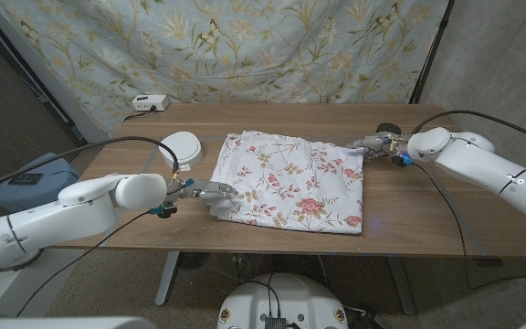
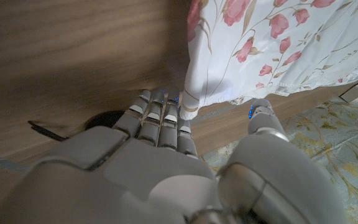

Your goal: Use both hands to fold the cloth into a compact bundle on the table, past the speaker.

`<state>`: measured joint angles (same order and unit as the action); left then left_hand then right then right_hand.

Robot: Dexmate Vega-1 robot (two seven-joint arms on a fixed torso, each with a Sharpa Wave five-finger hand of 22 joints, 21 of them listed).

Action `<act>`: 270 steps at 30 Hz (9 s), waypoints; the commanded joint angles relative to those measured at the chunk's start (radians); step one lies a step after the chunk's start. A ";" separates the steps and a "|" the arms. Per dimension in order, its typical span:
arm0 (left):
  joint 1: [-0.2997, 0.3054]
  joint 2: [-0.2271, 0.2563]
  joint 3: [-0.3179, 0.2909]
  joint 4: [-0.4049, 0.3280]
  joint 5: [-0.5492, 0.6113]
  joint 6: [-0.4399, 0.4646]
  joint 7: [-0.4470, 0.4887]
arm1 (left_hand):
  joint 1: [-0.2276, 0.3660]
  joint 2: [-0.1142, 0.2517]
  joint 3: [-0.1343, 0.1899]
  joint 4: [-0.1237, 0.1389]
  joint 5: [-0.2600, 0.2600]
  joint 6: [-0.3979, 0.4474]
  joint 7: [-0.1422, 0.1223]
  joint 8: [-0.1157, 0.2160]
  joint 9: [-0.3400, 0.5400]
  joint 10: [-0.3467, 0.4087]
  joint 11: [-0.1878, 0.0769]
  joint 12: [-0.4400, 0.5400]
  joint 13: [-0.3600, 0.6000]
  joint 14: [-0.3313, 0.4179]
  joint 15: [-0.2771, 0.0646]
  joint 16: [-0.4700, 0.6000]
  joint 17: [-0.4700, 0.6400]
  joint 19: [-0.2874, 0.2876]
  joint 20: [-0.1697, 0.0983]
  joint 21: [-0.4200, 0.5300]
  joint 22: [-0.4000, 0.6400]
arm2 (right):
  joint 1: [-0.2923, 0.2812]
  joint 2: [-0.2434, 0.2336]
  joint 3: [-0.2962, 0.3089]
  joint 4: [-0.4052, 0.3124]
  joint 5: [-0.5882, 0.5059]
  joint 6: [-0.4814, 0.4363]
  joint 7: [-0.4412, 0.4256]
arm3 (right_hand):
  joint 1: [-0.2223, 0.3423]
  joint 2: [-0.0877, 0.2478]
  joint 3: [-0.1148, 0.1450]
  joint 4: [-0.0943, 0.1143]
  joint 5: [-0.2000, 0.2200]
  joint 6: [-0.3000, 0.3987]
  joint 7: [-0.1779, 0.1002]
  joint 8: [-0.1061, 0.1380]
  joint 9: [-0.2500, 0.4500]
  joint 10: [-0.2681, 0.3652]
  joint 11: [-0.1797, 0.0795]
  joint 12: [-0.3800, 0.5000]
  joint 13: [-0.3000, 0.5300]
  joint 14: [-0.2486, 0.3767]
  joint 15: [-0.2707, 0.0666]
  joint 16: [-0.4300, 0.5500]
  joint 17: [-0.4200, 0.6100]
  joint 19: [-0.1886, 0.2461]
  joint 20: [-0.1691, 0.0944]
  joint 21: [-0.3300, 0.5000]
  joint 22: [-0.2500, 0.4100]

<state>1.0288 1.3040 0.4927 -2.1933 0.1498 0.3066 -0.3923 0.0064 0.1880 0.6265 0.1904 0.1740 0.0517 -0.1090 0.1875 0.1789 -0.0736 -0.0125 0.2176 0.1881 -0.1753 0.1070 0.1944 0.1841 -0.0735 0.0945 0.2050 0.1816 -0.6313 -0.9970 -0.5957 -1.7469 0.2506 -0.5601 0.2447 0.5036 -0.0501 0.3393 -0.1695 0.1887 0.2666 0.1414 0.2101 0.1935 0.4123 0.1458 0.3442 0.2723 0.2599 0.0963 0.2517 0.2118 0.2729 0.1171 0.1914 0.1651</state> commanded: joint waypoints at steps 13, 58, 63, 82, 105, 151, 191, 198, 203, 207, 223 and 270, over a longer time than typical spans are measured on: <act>0.010 0.001 -0.001 0.002 -0.022 0.001 0.009 | 0.001 -0.001 0.010 -0.001 0.000 0.003 -0.012 0.000 0.004 0.006 -0.004 -0.001 0.003 -0.002 -0.002 -0.002 0.005 0.003 -0.002 0.003 -0.001 | 0.141 0.068 -0.120 0.016 -0.059 -0.145 0.098 | 0.061 0.001 -0.002 0.010 0.018 0.017 0.069 -0.005 0.010 0.079 -0.021 0.121 0.095 0.141 -0.031 0.063 0.055 0.061 0.044 0.013 0.006; 0.025 0.005 -0.007 0.025 -0.057 -0.014 0.039 | 0.016 -0.006 0.036 -0.013 0.001 0.011 -0.021 0.001 0.003 0.007 -0.005 -0.004 0.003 0.009 -0.002 -0.005 -0.001 0.014 0.000 0.004 -0.002 | 0.338 0.145 -0.284 -0.038 -0.121 -0.383 0.148 | 0.569 0.049 -0.011 0.005 0.012 0.727 -0.142 0.199 0.090 0.671 -0.344 0.669 0.389 0.928 -0.331 0.370 0.441 0.736 -0.245 0.223 0.034; 0.029 0.010 -0.010 0.029 -0.065 -0.022 0.044 | 0.018 -0.006 0.040 -0.014 0.001 0.012 -0.021 0.000 0.003 0.007 -0.004 -0.004 0.003 0.010 -0.002 -0.006 -0.002 0.015 0.000 0.004 -0.003 | 0.352 0.146 -0.287 -0.042 -0.101 -0.400 0.164 | 0.581 0.055 -0.009 0.005 0.009 0.741 -0.148 0.212 0.098 0.680 -0.341 0.668 0.389 0.942 -0.331 0.367 0.445 0.740 -0.247 0.229 0.035; 0.032 0.008 -0.014 0.038 -0.085 -0.027 0.053 | 0.023 -0.008 0.051 -0.018 0.001 0.013 -0.022 -0.001 0.003 0.007 -0.004 -0.005 0.003 0.012 -0.001 -0.008 -0.003 0.017 0.001 0.004 -0.003 | 0.394 0.152 -0.277 -0.071 -0.024 -0.450 0.164 | 0.616 0.074 -0.004 0.006 -0.004 0.771 -0.129 0.248 0.112 0.695 -0.324 0.655 0.388 0.973 -0.330 0.339 0.456 0.740 -0.246 0.248 0.038; 0.045 0.009 -0.029 0.069 -0.140 -0.061 0.080 | 0.030 -0.012 0.062 -0.024 0.001 0.015 -0.023 -0.001 0.002 0.009 -0.004 -0.005 0.003 0.015 -0.002 -0.009 -0.005 0.023 0.000 0.004 -0.003 | 0.495 0.228 -0.339 -0.014 0.003 -0.466 0.181 | 0.639 0.080 -0.004 0.007 -0.010 0.759 -0.115 0.257 0.115 0.692 -0.310 0.646 0.397 0.980 -0.330 0.312 0.467 0.741 -0.235 0.266 0.039; 0.023 -0.043 -0.022 0.148 -0.192 -0.141 0.093 | 0.064 -0.019 0.089 -0.059 0.001 0.034 -0.021 0.001 0.002 0.025 -0.009 -0.003 0.002 0.030 -0.004 -0.013 -0.014 0.037 -0.002 0.006 -0.004 | 0.720 0.380 -0.489 0.154 -0.040 -0.452 0.303 | 0.673 0.092 -0.010 0.009 -0.014 0.738 -0.094 0.271 0.119 0.680 -0.291 0.632 0.415 1.000 -0.330 0.260 0.495 0.738 -0.226 0.303 0.038; 0.013 -0.077 -0.010 0.189 -0.200 -0.198 0.096 | 0.093 -0.021 0.095 -0.088 0.000 0.063 -0.015 0.004 0.002 0.039 -0.014 -0.002 0.002 0.046 -0.008 -0.013 -0.015 0.052 -0.006 0.007 -0.003 | 0.652 0.474 -0.373 0.181 0.104 -0.406 0.222 | 0.691 0.099 -0.023 0.011 -0.015 0.726 -0.081 0.278 0.119 0.679 -0.283 0.622 0.421 1.023 -0.331 0.216 0.514 0.739 -0.227 0.338 0.035; 0.015 -0.080 -0.011 0.195 -0.212 -0.209 0.092 | 0.096 -0.021 0.095 -0.091 0.000 0.064 -0.017 0.004 0.002 0.039 -0.014 -0.002 0.002 0.046 -0.008 -0.013 -0.014 0.053 -0.007 0.006 -0.003 | 0.663 0.506 -0.374 0.223 0.115 -0.384 0.215 | 0.693 0.100 -0.024 0.011 -0.015 0.725 -0.080 0.280 0.120 0.678 -0.280 0.620 0.421 1.024 -0.330 0.208 0.517 0.740 -0.228 0.344 0.034; 0.015 -0.084 -0.010 0.201 -0.218 -0.217 0.088 | 0.099 -0.021 0.095 -0.094 0.000 0.065 -0.017 0.003 0.002 0.040 -0.016 -0.003 0.002 0.046 -0.009 -0.014 -0.014 0.054 -0.007 0.006 -0.003 | 0.670 0.535 -0.372 0.263 0.123 -0.360 0.214 | 0.695 0.102 -0.026 0.012 -0.015 0.723 -0.081 0.279 0.119 0.678 -0.277 0.620 0.424 1.028 -0.330 0.204 0.520 0.739 -0.229 0.348 0.034; 0.013 -0.088 -0.009 0.203 -0.220 -0.217 0.086 | 0.101 -0.021 0.094 -0.096 0.000 0.070 -0.019 0.004 0.002 0.041 -0.015 -0.003 0.001 0.046 -0.009 -0.014 -0.014 0.054 -0.007 0.006 -0.003 | 0.675 0.559 -0.372 0.296 0.126 -0.339 0.216 | 0.696 0.102 -0.027 0.012 -0.015 0.723 -0.079 0.280 0.119 0.680 -0.277 0.618 0.422 1.029 -0.330 0.200 0.522 0.739 -0.229 0.351 0.033; 0.011 -0.091 -0.006 0.213 -0.229 -0.236 0.075 | 0.110 -0.020 0.093 -0.103 0.000 0.078 -0.019 0.004 0.002 0.045 -0.016 -0.003 0.001 0.048 -0.010 -0.014 -0.014 0.056 -0.008 0.005 -0.003 | 0.686 0.620 -0.382 0.394 0.125 -0.286 0.234 | 0.700 0.105 -0.032 0.012 -0.014 0.721 -0.080 0.282 0.119 0.678 -0.279 0.615 0.426 1.033 -0.331 0.184 0.529 0.736 -0.230 0.362 0.032; -0.019 -0.095 0.045 0.186 -0.015 -0.237 0.018 | 0.130 -0.018 0.079 -0.119 -0.001 0.112 -0.025 0.003 0.001 0.062 -0.031 -0.004 0.001 0.055 -0.026 -0.013 -0.011 0.059 -0.023 0.001 -0.004 | 0.692 0.784 -0.361 0.651 0.133 -0.182 0.241 | 0.705 0.111 -0.046 0.014 -0.014 0.715 -0.077 0.286 0.117 0.677 -0.278 0.607 0.433 1.049 -0.331 0.147 0.549 0.726 -0.232 0.391 0.030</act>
<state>1.0081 1.2145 0.5366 -2.0106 0.1242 0.0749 -0.3640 0.1294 0.1659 0.7071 0.0705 0.1740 0.1550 -0.1341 0.1893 0.1748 -0.0130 -0.0376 0.2062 0.1834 -0.1166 0.0873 0.1775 0.1695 -0.0273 0.0626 0.2011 0.1742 0.0473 -0.2702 -0.9589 -1.1803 0.3834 -0.7829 0.4738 1.1977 0.0582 0.2949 -0.1556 0.1764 0.9434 0.0221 0.4899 0.3073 1.0870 -0.1321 0.9508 0.7022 1.2895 -0.2182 0.4026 0.7575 0.9992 -0.1145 0.5779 0.1957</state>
